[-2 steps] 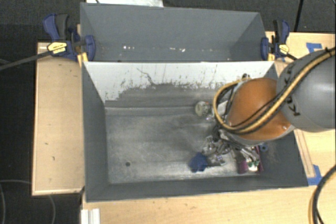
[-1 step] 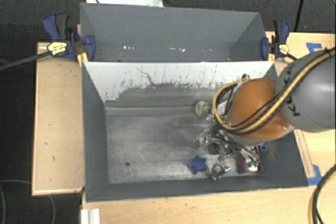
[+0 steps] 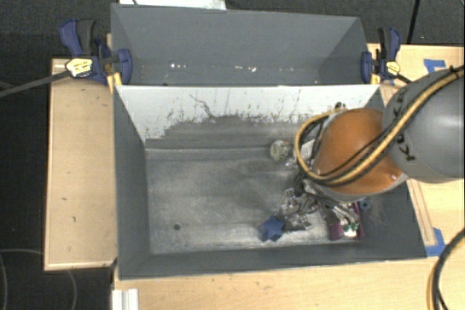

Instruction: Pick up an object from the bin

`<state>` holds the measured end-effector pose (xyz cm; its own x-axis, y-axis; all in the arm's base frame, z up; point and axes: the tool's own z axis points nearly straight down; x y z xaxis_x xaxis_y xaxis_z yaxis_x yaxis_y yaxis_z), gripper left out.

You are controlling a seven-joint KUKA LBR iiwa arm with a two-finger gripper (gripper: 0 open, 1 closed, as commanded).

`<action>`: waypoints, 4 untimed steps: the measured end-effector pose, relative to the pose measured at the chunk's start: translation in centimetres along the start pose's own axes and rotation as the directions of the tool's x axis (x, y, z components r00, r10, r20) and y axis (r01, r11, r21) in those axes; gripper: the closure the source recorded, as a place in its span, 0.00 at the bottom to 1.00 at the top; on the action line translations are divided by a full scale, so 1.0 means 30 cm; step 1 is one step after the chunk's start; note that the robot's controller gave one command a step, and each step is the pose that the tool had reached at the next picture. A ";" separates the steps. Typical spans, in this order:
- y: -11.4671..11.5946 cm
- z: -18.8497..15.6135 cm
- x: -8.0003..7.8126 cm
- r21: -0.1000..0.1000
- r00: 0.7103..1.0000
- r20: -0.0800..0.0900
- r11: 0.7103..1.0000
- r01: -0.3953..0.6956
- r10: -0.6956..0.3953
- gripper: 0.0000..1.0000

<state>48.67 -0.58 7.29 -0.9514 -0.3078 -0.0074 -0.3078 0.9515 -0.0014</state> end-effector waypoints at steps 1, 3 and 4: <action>0.000 0.003 -0.001 0.000 1.000 0.000 1.000 -0.001 0.001 0.00; 0.106 -0.005 -0.021 0.001 0.995 0.002 0.995 0.101 -0.101 1.00; 0.030 -0.604 -0.049 0.003 0.938 0.002 0.938 0.346 -0.346 1.00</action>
Offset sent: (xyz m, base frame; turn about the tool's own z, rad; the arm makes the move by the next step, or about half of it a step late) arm 0.0000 0.0000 0.0000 0.0000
